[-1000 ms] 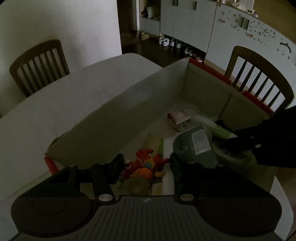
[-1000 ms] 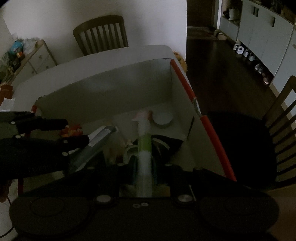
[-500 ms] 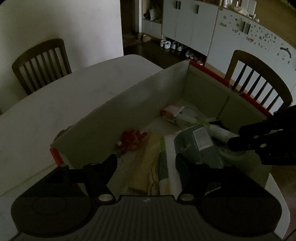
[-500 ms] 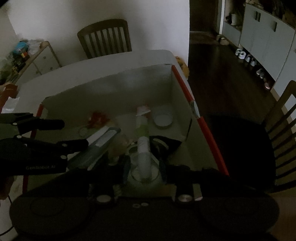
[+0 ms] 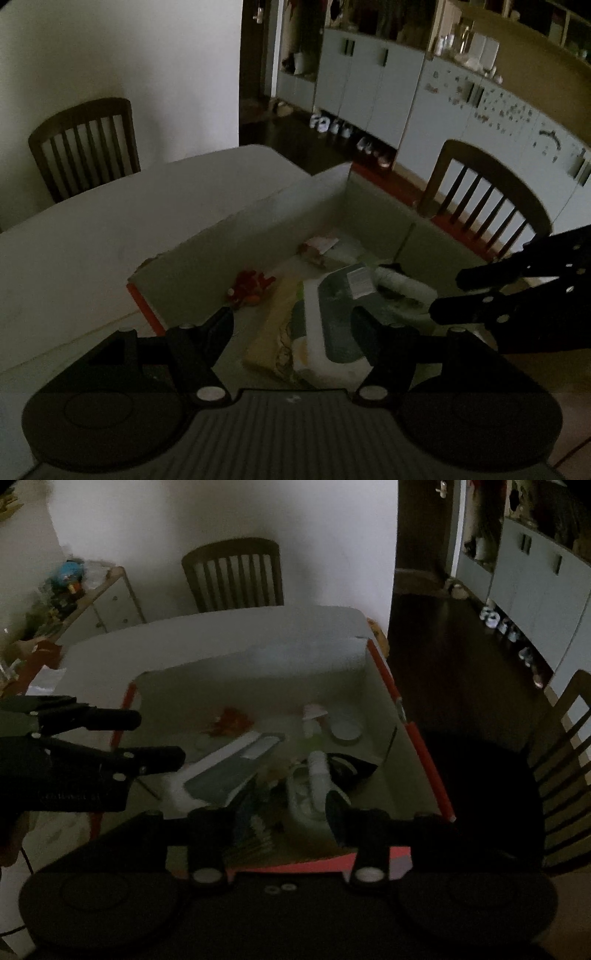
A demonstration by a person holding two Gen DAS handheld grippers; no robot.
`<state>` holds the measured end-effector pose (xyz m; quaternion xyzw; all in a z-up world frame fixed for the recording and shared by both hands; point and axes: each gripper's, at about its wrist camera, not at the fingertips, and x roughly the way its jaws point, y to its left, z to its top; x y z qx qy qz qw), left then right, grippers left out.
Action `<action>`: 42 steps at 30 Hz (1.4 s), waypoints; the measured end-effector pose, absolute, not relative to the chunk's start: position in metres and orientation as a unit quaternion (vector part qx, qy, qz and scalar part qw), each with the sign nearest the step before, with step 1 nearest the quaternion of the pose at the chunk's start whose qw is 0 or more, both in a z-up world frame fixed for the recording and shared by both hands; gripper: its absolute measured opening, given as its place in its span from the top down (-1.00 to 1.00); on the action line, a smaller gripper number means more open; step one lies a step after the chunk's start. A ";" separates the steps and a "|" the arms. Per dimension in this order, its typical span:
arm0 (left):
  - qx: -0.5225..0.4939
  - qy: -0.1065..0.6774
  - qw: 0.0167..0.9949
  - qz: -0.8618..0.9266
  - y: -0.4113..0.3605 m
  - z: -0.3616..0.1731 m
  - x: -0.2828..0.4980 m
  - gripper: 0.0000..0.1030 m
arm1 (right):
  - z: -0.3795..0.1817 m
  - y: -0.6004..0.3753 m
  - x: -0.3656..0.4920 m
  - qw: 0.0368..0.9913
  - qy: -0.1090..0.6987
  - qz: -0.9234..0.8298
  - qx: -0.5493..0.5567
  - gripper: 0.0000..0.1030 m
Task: Organize objects
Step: 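Open both tools to release the keychain and tube into the box, then withdraw both tools from the shoebox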
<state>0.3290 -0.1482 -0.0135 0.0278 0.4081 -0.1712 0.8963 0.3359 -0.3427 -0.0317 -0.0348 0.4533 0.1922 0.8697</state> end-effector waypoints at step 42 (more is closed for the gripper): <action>-0.007 0.328 0.922 -0.206 -0.082 0.026 0.203 -1.00 | 0.002 -0.309 0.206 0.918 0.353 0.181 0.033 -0.61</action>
